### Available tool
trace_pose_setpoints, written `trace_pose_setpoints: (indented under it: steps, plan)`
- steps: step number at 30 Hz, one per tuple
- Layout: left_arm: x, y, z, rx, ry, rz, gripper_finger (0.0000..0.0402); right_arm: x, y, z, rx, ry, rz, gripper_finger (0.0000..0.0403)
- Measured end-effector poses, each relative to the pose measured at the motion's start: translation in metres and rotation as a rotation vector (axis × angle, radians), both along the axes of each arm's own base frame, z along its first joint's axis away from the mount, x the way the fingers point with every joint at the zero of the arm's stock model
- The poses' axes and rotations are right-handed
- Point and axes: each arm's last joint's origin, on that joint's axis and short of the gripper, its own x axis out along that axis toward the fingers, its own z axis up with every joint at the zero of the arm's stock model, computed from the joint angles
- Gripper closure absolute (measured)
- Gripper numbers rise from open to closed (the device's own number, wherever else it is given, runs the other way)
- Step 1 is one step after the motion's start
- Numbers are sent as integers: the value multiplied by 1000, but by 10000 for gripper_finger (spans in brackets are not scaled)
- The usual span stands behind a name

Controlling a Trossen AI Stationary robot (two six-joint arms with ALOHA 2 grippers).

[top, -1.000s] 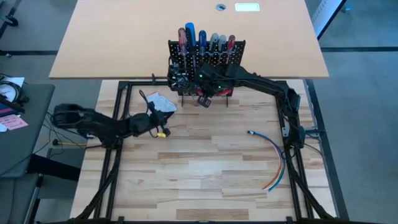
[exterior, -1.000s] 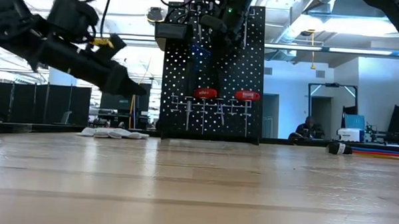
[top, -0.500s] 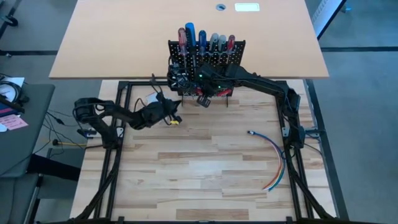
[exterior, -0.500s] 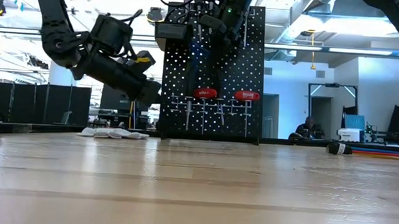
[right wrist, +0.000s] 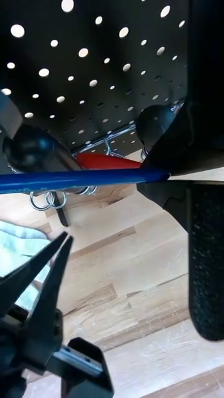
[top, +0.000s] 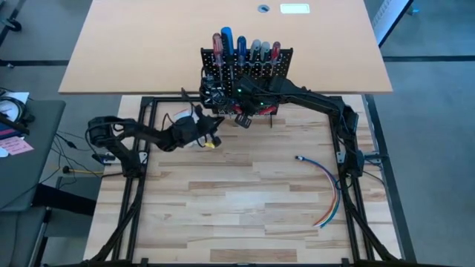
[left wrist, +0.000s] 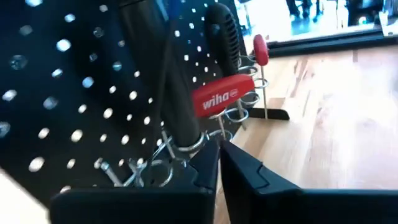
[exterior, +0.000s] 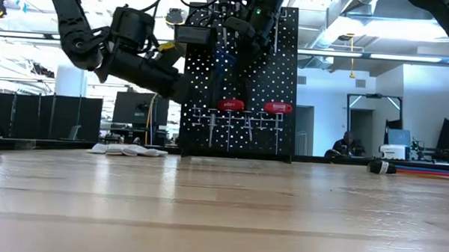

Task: Hang tools onto peg board
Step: Hang the blue pick tool on the peg board

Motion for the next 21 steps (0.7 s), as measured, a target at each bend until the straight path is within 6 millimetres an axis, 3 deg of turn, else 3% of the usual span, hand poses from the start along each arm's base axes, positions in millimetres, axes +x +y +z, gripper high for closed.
trace_pose_setpoints:
  steps: [9, 21]
  plan:
    - [12, 8, 14, 12, 12, 126, 301, 0, 0, 0, 1, 0, -2, 390]
    - [10, 12, 15, 48, 3, 227, 290, 0, 0, 0, 2, 0, -2, 390]
